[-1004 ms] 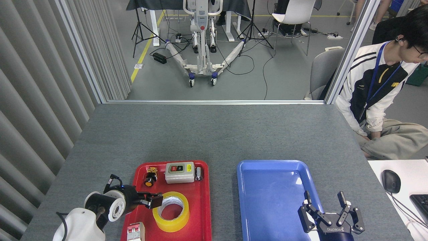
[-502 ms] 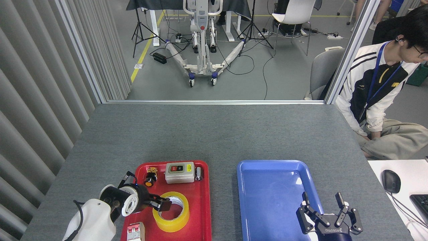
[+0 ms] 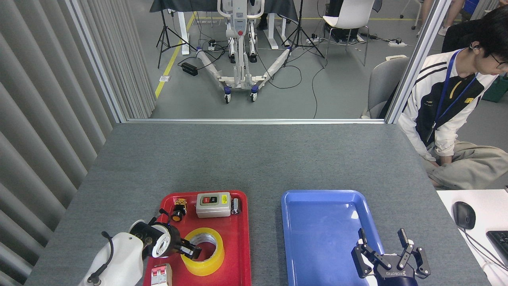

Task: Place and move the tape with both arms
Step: 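Lift the tape roll with the left gripper toward the blue tray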

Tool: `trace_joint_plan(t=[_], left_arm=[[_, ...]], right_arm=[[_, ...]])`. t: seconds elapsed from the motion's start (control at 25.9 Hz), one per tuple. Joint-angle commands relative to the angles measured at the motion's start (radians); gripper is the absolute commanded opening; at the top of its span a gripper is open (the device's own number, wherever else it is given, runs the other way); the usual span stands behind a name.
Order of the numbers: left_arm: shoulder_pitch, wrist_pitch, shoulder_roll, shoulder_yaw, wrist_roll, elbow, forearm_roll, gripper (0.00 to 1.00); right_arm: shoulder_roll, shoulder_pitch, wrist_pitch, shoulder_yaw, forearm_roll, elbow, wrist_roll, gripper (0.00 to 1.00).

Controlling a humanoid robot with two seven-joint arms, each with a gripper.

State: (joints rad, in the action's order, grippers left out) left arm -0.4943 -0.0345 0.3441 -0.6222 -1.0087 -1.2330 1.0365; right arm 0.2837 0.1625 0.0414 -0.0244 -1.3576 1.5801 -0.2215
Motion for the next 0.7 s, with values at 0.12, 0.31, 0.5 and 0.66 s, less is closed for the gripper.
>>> trace_joint_plan(t=[0.12,0.31,0.5,0.66], left_arm=[[-0.015,-0.223,-0.008,0.053,-0.034,-0.002,-0.107,0.0],[-0.015,-0.321,-0.065,0.203,0.005,-0.039,-0.375,0.0],[-0.006,-0.504,-0.142,0.236,0.029,-0.042,-0.57,0.0],[0.005,-0.647,-0.24,0.243,0.03,-0.042,-0.576,0.0]], right_arm=[[0.002,-0.001,0.0,0.0,0.002,0.001,-0.01,0.99],[0.003,-0.001,0.0,0.0,0.002,0.0,-0.012,0.99],[0.003,-0.001,0.0,0.0,0.003,0.0,-0.012,0.99],[0.006,0.005,-0.055,0.0,0.002,0.003,-0.013,0.99]])
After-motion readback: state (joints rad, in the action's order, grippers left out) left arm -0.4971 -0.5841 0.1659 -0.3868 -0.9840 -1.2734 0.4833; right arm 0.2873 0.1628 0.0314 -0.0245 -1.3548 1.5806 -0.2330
